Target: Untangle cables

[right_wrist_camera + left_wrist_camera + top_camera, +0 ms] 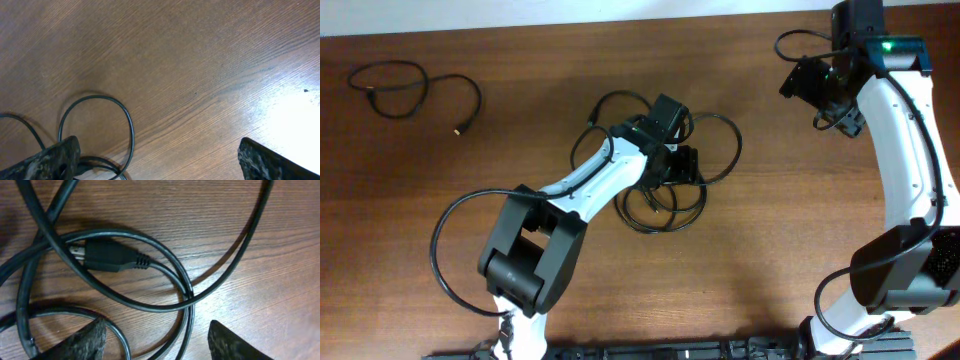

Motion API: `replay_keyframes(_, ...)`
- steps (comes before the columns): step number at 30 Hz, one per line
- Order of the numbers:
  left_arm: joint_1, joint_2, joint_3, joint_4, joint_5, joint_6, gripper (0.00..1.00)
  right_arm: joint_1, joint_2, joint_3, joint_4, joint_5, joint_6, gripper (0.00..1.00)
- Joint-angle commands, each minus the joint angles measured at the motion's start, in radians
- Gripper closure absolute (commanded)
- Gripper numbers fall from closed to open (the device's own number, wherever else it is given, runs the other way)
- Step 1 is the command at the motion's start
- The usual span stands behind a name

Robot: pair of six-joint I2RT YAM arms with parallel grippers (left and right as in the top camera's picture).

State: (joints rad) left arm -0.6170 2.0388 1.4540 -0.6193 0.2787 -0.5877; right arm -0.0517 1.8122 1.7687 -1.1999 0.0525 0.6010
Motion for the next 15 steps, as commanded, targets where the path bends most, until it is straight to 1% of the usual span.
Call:
replay_keyframes(1,-0.002,0.011,0.0,0.0,-0.018,-0.049,0.35,0.0,0.01,0.002,0.0,0.015,-0.001,0.02)
replay_keyframes(7,-0.036,0.011,0.0,0.001,-0.088,-0.057,0.35,0.0,0.01,0.002,0.0,0.015,-0.001,0.02)
replay_keyframes(10,-0.068,0.014,0.0,0.001,-0.177,-0.118,0.34,0.0,0.01,0.002,0.0,0.015,-0.001,0.02)
replay_keyframes(15,-0.07,0.054,0.0,0.033,-0.181,-0.187,0.35,0.0,0.01,0.002,0.0,0.015,-0.001,0.02)
